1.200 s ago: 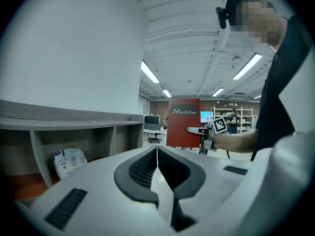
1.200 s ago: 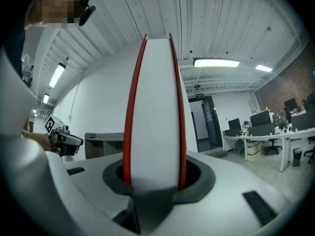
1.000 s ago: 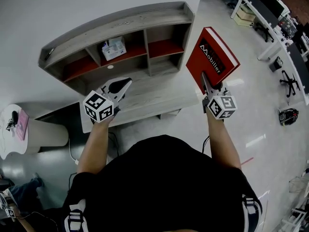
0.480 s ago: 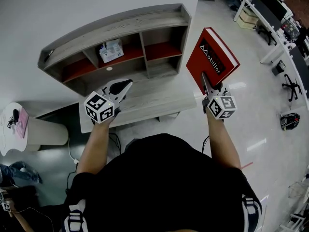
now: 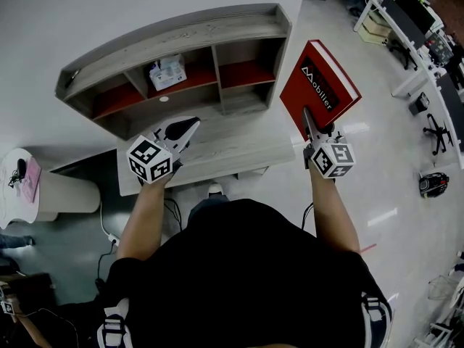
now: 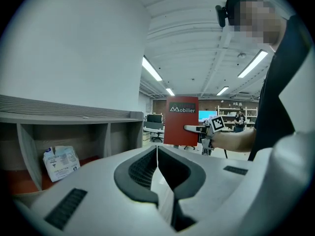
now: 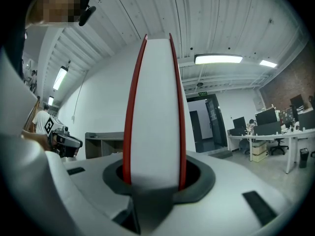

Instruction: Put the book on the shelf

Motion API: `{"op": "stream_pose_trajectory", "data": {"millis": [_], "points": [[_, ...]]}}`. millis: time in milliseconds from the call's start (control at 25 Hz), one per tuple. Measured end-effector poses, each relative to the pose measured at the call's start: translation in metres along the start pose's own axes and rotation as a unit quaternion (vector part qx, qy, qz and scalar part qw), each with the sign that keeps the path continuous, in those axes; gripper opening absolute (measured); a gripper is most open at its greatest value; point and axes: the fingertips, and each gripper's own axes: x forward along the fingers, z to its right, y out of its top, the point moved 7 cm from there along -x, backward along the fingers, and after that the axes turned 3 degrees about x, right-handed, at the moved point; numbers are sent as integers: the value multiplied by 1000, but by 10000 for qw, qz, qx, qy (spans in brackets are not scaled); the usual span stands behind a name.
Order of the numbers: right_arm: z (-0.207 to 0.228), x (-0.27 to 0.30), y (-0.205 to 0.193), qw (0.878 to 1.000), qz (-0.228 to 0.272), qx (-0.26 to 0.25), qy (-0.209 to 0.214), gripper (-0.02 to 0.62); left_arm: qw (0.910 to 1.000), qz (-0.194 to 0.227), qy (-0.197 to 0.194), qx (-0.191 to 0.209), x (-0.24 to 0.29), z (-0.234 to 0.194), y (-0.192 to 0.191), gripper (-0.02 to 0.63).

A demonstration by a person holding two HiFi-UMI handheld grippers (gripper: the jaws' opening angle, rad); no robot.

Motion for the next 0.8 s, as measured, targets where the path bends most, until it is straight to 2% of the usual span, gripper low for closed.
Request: {"op": "stream_pose_trajectory", "data": {"millis": [680, 800], "points": [[2, 17, -3, 9998, -32, 47, -207, 164, 9998, 15, -175, -33, 14, -29, 1, 23], [2, 36, -3, 9997, -37, 50, -244, 164, 9998, 1, -208, -54, 18, -49, 2, 23]]}}
